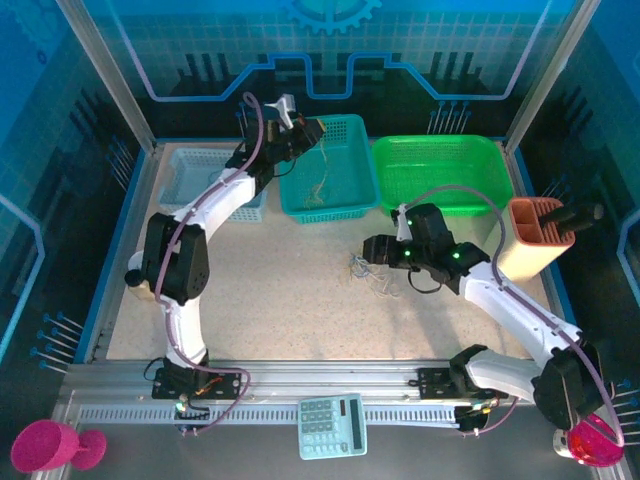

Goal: Untangle the cables

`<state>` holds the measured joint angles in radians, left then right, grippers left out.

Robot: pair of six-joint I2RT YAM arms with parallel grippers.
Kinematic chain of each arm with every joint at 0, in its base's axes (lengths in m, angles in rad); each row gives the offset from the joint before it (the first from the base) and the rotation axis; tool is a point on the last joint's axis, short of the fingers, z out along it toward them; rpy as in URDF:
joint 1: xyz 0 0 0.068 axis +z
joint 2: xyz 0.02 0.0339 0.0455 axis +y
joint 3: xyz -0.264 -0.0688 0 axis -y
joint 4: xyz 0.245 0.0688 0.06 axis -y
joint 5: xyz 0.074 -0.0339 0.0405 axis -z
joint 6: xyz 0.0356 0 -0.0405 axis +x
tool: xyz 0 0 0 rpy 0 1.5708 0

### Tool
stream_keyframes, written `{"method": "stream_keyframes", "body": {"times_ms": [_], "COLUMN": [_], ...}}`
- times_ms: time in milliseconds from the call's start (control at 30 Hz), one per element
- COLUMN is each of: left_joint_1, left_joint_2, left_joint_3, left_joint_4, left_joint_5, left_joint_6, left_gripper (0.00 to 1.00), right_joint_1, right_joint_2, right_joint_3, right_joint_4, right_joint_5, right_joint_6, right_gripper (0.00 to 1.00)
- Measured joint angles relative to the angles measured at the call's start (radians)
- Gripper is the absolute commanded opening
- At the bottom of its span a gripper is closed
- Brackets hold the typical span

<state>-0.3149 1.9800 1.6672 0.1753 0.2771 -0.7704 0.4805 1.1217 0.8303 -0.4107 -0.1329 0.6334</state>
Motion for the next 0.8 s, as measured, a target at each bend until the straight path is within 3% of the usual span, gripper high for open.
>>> {"method": "stream_keyframes", "body": {"times_ms": [200,300,367,533,800], "left_joint_1": [0.0,0.0,0.0,0.0,0.0], "left_joint_2": [0.064,0.068,0.068,0.068,0.062], "left_joint_3": [0.078,0.085,0.085,0.085,0.087], "left_joint_4": [-0.124,-0.169,-0.191,-0.244,-0.312], "left_joint_5": [-0.03,-0.042,-0.052,-0.072,-0.071], "left_joint_6": [0.135,0.183,0.213,0.266,0.311], "left_gripper": [0.01,0.33,0.61,0.99,0.99], "right_joint_1": [-0.003,-0.003,-0.004,-0.004,-0.004], "right_joint_2": [-0.058,-0.082,-0.093,-0.121,-0.142], "right_joint_3": [-0.032,-0.066,-0.092,-0.156,-0.222], "right_joint_4": [-0.09,-0.142,-0.174,-0.214,-0.211], "right_joint_5": [0.115,0.172,0.2,0.229,0.213], "right_joint_6": [-0.026,-0.024,-0.021,0.002,0.035], "right_gripper": [0.64,0.64,0.64,0.62,0.51]}}
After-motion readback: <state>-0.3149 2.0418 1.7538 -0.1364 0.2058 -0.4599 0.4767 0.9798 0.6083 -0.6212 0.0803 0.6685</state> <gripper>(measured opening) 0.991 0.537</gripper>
